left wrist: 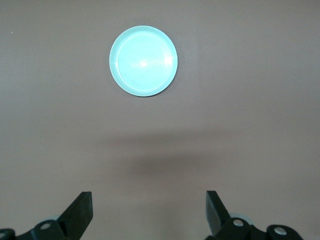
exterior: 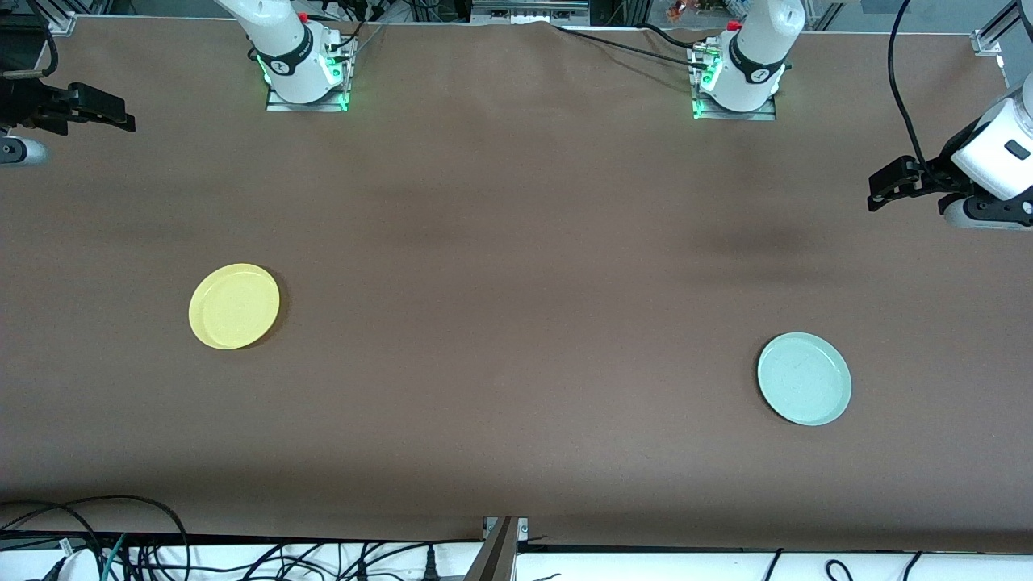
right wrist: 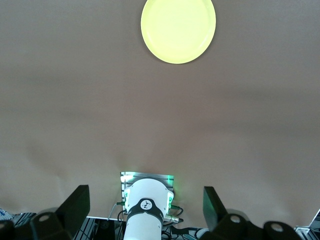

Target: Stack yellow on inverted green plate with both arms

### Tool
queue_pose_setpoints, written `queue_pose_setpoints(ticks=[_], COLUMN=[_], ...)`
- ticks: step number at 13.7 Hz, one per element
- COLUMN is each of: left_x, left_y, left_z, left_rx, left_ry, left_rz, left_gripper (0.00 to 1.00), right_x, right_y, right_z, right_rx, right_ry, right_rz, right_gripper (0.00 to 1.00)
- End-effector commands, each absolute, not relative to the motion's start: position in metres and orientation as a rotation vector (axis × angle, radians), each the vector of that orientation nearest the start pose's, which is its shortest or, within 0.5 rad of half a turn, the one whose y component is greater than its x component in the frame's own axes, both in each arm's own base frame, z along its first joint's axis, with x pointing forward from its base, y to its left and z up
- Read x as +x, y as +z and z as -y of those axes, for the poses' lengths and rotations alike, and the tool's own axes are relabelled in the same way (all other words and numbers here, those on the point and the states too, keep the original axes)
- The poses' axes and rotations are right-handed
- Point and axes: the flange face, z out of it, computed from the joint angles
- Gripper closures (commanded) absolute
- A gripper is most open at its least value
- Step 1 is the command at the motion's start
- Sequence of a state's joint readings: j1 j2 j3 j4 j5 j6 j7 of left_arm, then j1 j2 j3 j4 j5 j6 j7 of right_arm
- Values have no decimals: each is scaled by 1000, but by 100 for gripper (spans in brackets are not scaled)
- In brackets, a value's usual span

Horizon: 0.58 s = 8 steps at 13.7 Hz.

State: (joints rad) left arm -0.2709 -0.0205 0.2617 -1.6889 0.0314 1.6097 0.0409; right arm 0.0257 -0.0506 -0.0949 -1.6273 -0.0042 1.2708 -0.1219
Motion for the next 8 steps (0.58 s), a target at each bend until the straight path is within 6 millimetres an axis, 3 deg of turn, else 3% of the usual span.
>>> queue_pose_setpoints(ticks=[1, 8], left_x=[548, 550], left_y=[588, 582], left_z=[3, 4], left_rx=[-3079, -3074], left_ry=[103, 119], left_rz=[-86, -86], left_gripper=[0, 0], right_x=[499, 499], right_y=[610, 610], right_z=[35, 34], right_rx=[-3063, -3064], right_ry=[473, 473], right_rz=[78, 81], right_gripper=[0, 0])
